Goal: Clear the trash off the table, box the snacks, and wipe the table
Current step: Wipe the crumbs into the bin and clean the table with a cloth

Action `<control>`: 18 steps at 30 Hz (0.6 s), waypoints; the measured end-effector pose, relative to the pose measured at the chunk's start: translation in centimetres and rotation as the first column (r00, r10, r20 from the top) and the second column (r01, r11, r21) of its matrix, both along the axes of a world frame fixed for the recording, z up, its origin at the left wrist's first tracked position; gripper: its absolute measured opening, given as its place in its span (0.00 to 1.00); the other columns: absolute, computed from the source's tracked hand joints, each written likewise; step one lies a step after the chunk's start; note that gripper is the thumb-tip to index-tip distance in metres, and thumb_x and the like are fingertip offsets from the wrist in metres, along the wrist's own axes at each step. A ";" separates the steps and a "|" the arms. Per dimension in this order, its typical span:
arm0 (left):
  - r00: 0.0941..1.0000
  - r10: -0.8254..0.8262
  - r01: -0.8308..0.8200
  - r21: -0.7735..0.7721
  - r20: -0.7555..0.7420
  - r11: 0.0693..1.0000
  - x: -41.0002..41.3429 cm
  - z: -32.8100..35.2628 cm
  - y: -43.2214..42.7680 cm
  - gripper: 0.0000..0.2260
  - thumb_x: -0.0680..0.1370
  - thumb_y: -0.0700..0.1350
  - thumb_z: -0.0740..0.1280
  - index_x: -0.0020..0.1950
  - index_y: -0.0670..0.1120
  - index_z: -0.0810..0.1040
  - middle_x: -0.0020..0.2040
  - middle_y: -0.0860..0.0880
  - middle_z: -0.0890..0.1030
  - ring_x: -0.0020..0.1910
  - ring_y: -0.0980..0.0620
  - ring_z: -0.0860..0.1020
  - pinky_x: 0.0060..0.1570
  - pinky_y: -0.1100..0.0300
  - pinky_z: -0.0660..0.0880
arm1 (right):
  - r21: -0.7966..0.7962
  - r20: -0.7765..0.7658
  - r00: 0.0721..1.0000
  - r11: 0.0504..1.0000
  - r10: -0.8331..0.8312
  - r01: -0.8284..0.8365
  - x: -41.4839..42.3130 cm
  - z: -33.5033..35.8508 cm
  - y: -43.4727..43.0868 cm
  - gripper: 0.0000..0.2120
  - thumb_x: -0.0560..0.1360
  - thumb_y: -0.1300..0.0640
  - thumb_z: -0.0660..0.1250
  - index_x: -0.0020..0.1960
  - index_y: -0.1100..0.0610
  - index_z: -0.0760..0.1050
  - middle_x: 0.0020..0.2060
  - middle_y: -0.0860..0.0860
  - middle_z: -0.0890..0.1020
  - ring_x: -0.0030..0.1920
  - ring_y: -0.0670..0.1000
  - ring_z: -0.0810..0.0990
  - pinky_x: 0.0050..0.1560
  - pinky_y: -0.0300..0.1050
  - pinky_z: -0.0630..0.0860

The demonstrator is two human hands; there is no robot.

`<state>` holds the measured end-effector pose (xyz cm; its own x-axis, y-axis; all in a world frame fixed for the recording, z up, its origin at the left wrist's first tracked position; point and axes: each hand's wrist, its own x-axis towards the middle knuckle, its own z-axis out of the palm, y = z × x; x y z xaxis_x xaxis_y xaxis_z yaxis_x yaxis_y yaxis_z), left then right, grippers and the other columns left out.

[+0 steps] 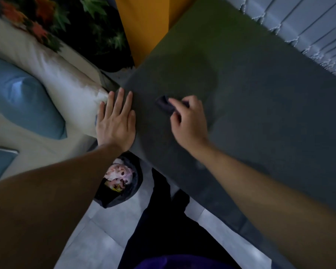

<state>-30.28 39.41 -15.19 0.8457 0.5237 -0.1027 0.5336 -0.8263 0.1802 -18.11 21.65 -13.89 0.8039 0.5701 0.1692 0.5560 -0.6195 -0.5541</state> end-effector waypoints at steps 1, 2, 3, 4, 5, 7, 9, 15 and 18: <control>1.000 0.000 0.000 -0.003 -0.003 1.000 0.0 0.0 0.0 0.24 0.86 0.55 0.45 0.83 0.54 0.49 0.83 0.52 0.49 0.81 0.49 0.45 0.79 0.49 0.44 | 0.002 -0.013 0.998 0.998 0.057 -0.057 -1.8 0.0 -0.3 0.19 0.73 0.59 0.64 0.63 0.55 0.80 0.51 0.57 0.75 0.50 0.59 0.75 0.51 0.56 0.75; 1.000 0.001 -0.001 -0.005 -0.002 1.000 -0.1 0.0 -0.1 0.24 0.86 0.54 0.45 0.83 0.54 0.49 0.83 0.52 0.49 0.81 0.49 0.45 0.79 0.49 0.43 | 0.004 -0.021 0.989 0.989 0.146 -0.146 -3.7 0.0 -0.9 0.20 0.73 0.59 0.64 0.64 0.55 0.80 0.50 0.57 0.75 0.50 0.59 0.75 0.51 0.56 0.75; 1.000 0.003 -0.003 -0.006 0.002 1.000 -0.1 0.0 -0.1 0.24 0.86 0.54 0.45 0.83 0.54 0.50 0.83 0.52 0.49 0.81 0.49 0.45 0.79 0.50 0.43 | 0.011 -0.025 0.968 0.968 0.250 -0.250 -5.4 0.1 -1.6 0.19 0.73 0.59 0.64 0.63 0.55 0.80 0.50 0.56 0.75 0.49 0.58 0.75 0.50 0.55 0.75; 1.000 0.006 -0.006 -0.004 0.005 1.000 -0.1 0.0 -0.2 0.24 0.86 0.54 0.45 0.83 0.54 0.50 0.83 0.51 0.49 0.81 0.49 0.46 0.79 0.50 0.43 | 0.011 -0.026 0.937 0.938 0.348 -0.347 -6.4 0.2 -2.3 0.19 0.74 0.59 0.64 0.63 0.56 0.80 0.49 0.56 0.75 0.49 0.57 0.75 0.49 0.55 0.75; 1.000 0.007 -0.007 0.004 0.006 1.000 -0.2 0.1 -0.3 0.24 0.86 0.54 0.45 0.83 0.54 0.50 0.83 0.51 0.49 0.81 0.48 0.46 0.79 0.50 0.44 | 0.004 -0.020 0.904 0.904 0.427 -0.427 -6.4 0.4 -2.7 0.18 0.74 0.60 0.65 0.63 0.56 0.81 0.49 0.56 0.76 0.48 0.57 0.75 0.48 0.54 0.75; 1.000 0.008 -0.008 0.017 0.009 1.000 -0.1 0.1 -0.3 0.24 0.86 0.54 0.46 0.82 0.53 0.51 0.83 0.51 0.51 0.81 0.48 0.47 0.79 0.49 0.45 | -0.026 0.034 0.896 0.897 0.443 -0.442 -4.5 0.3 -2.6 0.18 0.73 0.60 0.66 0.62 0.55 0.81 0.49 0.56 0.76 0.48 0.57 0.76 0.48 0.54 0.76; 1.000 0.007 -0.007 0.012 0.006 1.000 -0.1 0.1 -0.2 0.24 0.86 0.54 0.46 0.82 0.53 0.52 0.83 0.51 0.51 0.81 0.48 0.47 0.78 0.49 0.45 | -0.026 0.060 0.970 0.972 0.235 -0.233 -2.2 0.0 -1.6 0.18 0.73 0.60 0.65 0.62 0.53 0.82 0.50 0.56 0.75 0.48 0.58 0.75 0.48 0.55 0.76; 1.000 -0.009 0.009 0.007 -0.011 1.000 -0.2 -0.1 0.0 0.24 0.86 0.56 0.45 0.83 0.54 0.49 0.83 0.52 0.48 0.81 0.49 0.45 0.79 0.50 0.43 | 0.020 -0.021 0.956 0.957 0.291 -0.291 -7.2 0.1 -2.8 0.20 0.72 0.59 0.64 0.63 0.54 0.81 0.49 0.54 0.76 0.48 0.57 0.74 0.49 0.55 0.74; 1.000 -0.002 0.002 0.015 -0.008 1.000 -0.3 -0.2 -0.2 0.25 0.86 0.56 0.44 0.83 0.53 0.49 0.83 0.51 0.48 0.81 0.48 0.45 0.79 0.49 0.43 | -0.018 0.008 0.893 0.893 0.450 -0.450 -6.4 0.3 -4.8 0.18 0.72 0.60 0.65 0.61 0.53 0.82 0.48 0.54 0.77 0.47 0.56 0.75 0.47 0.53 0.74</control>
